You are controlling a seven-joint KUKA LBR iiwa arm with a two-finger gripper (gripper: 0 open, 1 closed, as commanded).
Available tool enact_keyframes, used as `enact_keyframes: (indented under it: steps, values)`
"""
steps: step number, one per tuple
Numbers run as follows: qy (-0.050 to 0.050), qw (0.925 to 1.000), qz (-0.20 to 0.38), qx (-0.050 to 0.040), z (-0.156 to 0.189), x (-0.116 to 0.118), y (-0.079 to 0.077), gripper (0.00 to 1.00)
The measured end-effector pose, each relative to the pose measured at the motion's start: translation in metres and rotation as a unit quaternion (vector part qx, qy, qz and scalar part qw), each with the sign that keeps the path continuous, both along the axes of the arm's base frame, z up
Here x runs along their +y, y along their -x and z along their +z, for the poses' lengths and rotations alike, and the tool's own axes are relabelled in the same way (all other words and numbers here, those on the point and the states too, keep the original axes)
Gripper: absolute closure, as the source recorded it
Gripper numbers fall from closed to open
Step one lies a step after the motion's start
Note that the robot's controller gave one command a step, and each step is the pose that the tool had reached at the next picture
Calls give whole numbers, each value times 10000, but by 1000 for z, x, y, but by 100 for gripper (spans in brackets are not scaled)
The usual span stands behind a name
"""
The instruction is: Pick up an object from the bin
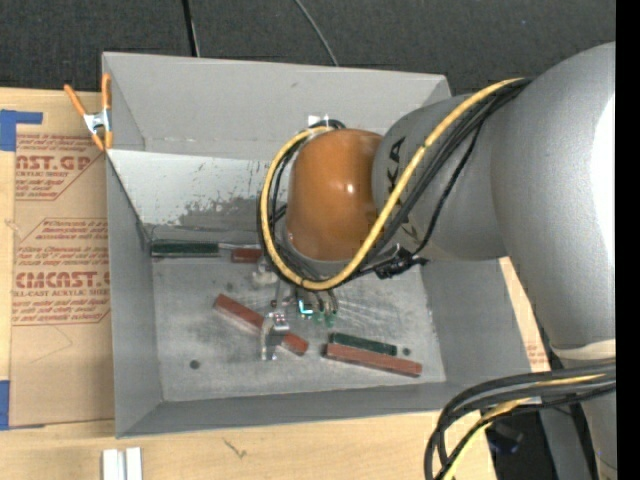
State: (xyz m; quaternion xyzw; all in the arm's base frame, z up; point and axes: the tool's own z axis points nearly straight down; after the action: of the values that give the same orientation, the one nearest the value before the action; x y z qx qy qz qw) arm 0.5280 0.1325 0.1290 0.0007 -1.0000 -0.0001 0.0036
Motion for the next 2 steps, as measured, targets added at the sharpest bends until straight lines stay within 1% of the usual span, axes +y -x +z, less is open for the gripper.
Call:
enact_keyframes:
  steps: [1,2]
  values:
    - [-5,10000,-5,-37,4,0,-2,0]
    - [-30,9999,-72,-123,-53,10,-7,100]
